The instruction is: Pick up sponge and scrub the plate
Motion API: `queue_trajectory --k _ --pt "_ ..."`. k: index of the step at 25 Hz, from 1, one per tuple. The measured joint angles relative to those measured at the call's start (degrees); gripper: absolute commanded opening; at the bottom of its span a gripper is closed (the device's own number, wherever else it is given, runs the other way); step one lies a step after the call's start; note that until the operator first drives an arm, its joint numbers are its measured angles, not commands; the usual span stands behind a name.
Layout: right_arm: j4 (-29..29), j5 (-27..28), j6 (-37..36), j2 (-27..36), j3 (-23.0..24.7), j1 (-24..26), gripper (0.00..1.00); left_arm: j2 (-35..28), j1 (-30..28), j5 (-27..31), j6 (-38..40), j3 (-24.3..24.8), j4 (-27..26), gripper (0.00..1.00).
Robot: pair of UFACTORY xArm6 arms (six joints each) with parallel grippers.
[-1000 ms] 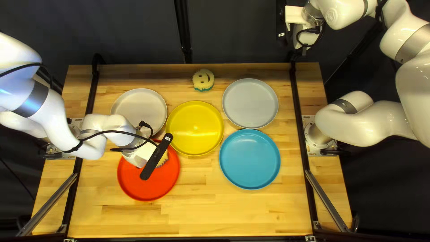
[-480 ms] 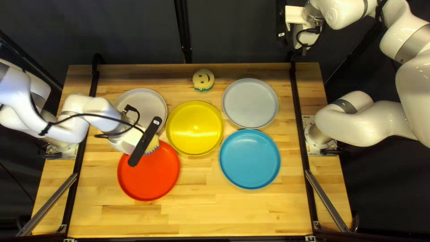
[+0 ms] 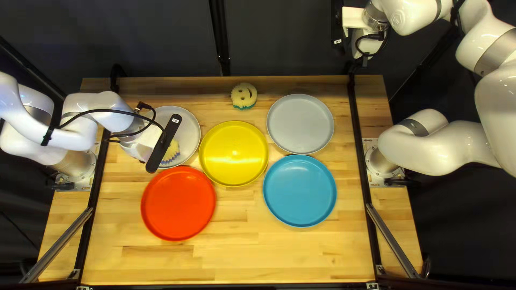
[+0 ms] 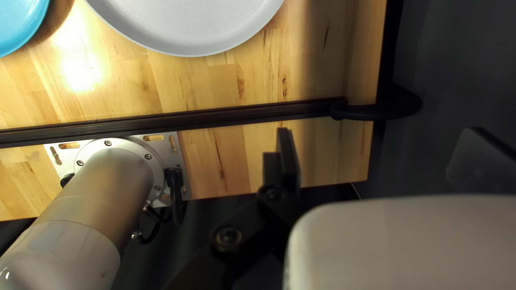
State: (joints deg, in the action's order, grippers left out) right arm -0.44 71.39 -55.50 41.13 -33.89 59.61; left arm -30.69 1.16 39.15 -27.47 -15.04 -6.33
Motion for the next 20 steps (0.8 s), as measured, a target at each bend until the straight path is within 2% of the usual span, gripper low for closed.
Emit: queue_trajectory --k 10,15,20 --pt "0.0 0.0 0.0 0.0 0.0 0.0 1.00 -0.3 -0.8 -1.0 0.3 1.7 1.0 0.00" --pt "0.0 0.0 0.0 0.0 0.0 0.0 1.00 0.2 2.0 -3.1 -2.5 3.7 1.2 0.00" --pt "0.0 0.0 0.0 0.0 0.0 0.0 1.00 4.2 6.0 -7.4 -7.4 5.1 0.2 0.00"
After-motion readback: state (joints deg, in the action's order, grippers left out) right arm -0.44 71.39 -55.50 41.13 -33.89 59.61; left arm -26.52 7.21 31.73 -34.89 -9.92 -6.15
